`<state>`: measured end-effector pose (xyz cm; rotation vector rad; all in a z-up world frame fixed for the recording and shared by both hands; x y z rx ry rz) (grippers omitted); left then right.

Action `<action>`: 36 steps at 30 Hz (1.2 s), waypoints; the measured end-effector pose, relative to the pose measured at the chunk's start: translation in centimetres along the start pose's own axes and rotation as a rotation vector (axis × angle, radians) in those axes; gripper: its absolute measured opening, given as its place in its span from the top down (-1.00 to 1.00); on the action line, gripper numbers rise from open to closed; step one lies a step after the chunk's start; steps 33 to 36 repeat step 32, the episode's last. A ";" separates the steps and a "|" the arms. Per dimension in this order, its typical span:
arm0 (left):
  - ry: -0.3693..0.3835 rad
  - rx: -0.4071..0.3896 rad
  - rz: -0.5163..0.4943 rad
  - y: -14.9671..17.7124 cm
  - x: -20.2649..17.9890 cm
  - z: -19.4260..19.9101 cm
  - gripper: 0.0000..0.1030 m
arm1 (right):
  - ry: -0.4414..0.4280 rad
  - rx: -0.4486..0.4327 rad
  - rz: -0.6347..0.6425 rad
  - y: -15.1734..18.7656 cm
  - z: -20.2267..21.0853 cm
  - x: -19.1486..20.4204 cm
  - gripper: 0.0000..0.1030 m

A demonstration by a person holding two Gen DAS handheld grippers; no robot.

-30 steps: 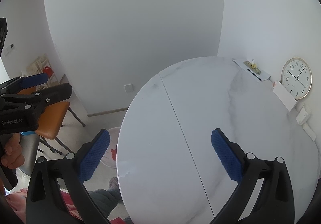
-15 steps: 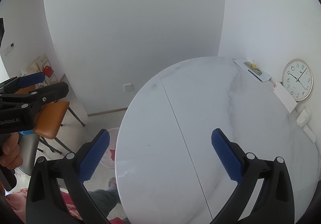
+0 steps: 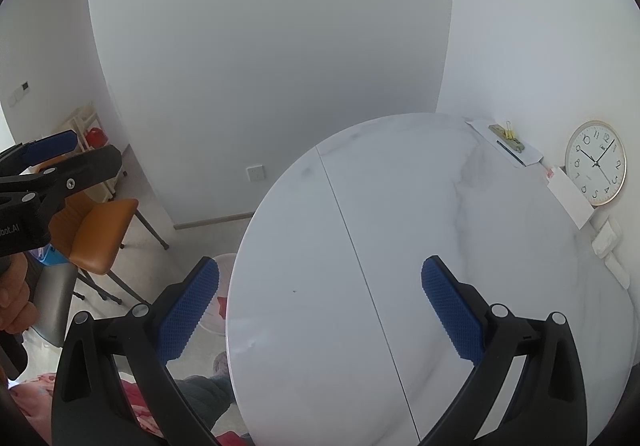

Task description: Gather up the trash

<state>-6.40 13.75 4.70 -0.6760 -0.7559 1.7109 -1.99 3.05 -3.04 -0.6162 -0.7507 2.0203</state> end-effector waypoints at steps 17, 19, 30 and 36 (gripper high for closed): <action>-0.038 -0.003 0.013 0.3 0.2 -0.5 -0.85 | -0.018 0.008 0.020 -0.5 -1.0 -0.5 -0.95; -0.044 0.000 0.015 0.4 0.2 -0.6 -0.85 | -0.020 0.013 0.022 -0.5 -1.2 -0.6 -0.95; -0.025 0.022 0.021 0.3 0.4 -0.9 -0.85 | -0.021 0.019 0.033 -0.6 -1.6 -0.6 -0.95; -0.024 0.022 0.020 0.3 0.4 -0.9 -0.85 | -0.025 0.020 0.035 -0.7 -1.8 -0.6 -0.95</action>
Point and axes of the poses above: each gripper's, at about its wrist camera, not at the fingertips, and z roughly against the way its jaws point, x to its left, y to its underside, the point moved 4 cm from there along -z, roughly the way its jaws point, and after that the axes turned 7 degrees about z, right-handed, at the moved point
